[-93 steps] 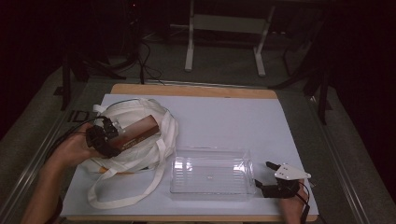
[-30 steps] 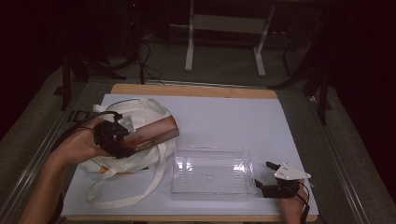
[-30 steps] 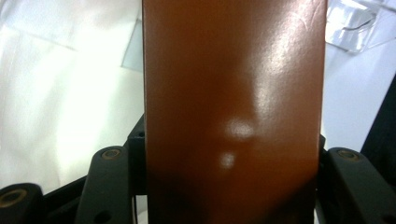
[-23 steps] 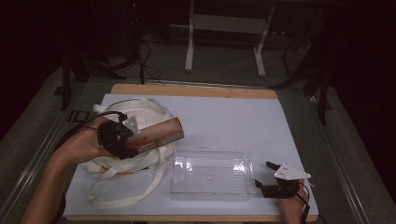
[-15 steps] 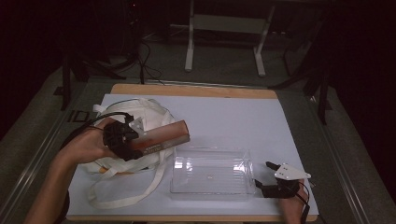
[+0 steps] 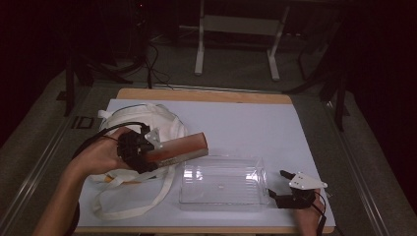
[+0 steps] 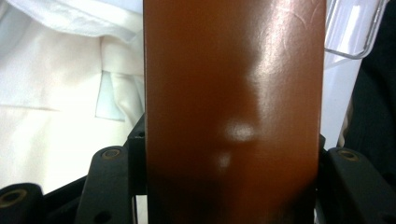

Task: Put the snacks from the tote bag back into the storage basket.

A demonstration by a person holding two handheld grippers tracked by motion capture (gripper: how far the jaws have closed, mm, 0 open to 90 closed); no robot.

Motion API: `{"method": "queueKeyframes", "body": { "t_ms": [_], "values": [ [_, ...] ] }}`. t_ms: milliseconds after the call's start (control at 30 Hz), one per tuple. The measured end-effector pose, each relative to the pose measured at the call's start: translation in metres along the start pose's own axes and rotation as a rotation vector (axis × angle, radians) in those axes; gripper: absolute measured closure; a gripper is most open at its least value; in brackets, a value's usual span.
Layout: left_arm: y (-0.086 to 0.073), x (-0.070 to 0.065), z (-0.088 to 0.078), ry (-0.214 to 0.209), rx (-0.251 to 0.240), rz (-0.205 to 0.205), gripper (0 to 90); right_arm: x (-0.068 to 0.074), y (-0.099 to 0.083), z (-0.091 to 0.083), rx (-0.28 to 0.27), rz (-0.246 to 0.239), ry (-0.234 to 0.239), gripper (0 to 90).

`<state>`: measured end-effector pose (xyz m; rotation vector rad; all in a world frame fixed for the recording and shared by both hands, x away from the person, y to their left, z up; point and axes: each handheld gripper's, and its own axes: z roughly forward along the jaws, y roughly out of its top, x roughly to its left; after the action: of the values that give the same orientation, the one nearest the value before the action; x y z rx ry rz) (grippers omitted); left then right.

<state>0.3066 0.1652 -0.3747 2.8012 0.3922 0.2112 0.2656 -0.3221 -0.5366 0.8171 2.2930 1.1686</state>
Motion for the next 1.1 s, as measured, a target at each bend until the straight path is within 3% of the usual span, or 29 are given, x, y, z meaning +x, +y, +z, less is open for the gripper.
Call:
{"method": "queueKeyframes", "body": {
  "t_ms": [300, 1100],
  "values": [
    [0.01, -0.011, 0.001, -0.02, 0.025, 0.043, 44.0, 0.0, 0.0, 0.0, 0.004, 0.002, 0.001, 14.6],
    [0.035, -0.033, 0.01, -0.035, 0.026, 0.14, 43.9, 0.0, 0.0, 0.001, 0.003, 0.002, 0.005, 14.6]
  ]
}}
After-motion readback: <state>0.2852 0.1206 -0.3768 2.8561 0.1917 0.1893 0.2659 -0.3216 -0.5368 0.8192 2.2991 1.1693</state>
